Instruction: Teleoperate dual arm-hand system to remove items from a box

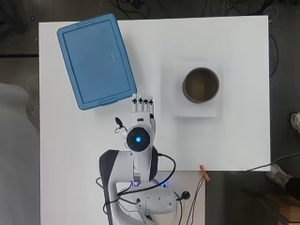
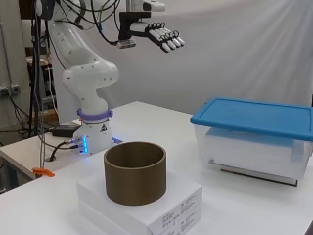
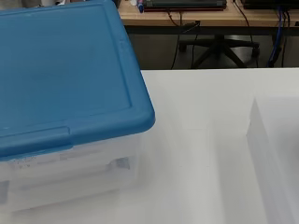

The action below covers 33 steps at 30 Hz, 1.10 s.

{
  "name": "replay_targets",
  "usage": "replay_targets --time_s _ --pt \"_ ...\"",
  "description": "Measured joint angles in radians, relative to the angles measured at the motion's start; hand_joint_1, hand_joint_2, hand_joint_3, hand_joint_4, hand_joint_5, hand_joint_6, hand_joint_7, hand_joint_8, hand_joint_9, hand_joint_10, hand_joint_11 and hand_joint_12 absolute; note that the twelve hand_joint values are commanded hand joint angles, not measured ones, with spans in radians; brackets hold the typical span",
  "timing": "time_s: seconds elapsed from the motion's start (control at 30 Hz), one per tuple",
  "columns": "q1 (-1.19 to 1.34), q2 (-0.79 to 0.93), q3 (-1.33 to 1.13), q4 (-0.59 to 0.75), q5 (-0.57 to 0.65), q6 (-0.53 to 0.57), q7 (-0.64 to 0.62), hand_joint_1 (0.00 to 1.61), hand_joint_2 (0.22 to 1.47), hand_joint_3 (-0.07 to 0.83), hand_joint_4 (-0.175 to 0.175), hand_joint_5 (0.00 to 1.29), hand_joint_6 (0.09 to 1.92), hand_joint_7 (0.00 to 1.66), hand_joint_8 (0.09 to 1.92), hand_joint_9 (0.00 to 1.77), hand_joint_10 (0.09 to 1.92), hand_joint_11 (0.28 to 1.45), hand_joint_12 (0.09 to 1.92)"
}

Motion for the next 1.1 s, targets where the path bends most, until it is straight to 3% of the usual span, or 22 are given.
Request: replay_targets --time_s 0.1,0.2,0.33,0.5,0.57,0.7,0.8,0.97,1.1 --pt "-0.002 -0.146 0.009 -0.099 0.009 -0.004 0.057 0.07 0.98 -0.003 0.005 0.26 0.09 0.31 0.09 0.37 0.09 0.44 0.09" --pt "-0.005 -0.401 0.023 -0.185 0.018 -0.014 0.122 0.06 0.98 -0.004 0.003 0.26 0.09 0.30 0.09 0.36 0.09 0.44 0.09" --pt "-0.009 -0.499 0.055 -0.228 0.034 -0.013 0.164 0.10 0.99 0.001 -0.002 0.26 0.09 0.30 0.09 0.36 0.09 0.44 0.09" --pt "-0.018 -0.251 0.118 -0.253 0.044 0.088 0.146 0.09 1.00 0.004 -0.019 0.23 0.09 0.29 0.09 0.35 0.09 0.42 0.09" --pt "-0.019 -0.106 0.138 -0.261 0.044 0.194 0.100 0.13 0.99 -0.003 -0.031 0.22 0.09 0.28 0.09 0.33 0.09 0.42 0.09" --pt "-0.020 0.126 0.206 -0.242 0.010 0.324 0.051 0.23 0.80 -0.023 -0.032 0.16 0.09 0.25 0.09 0.32 0.09 0.43 0.09" --pt "-0.019 0.250 0.281 -0.213 -0.043 0.368 0.038 0.33 0.77 -0.007 -0.022 0.13 0.09 0.17 0.09 0.27 0.09 0.41 0.09" --pt "-0.007 0.275 0.441 -0.223 -0.270 0.419 0.144 0.41 0.80 0.010 -0.029 0.12 0.09 0.08 0.09 0.18 0.09 0.36 0.09" --pt "-0.006 0.298 0.539 -0.233 -0.363 0.442 0.291 0.29 0.88 0.029 -0.044 0.10 0.09 0.06 0.09 0.14 0.09 0.35 0.09"
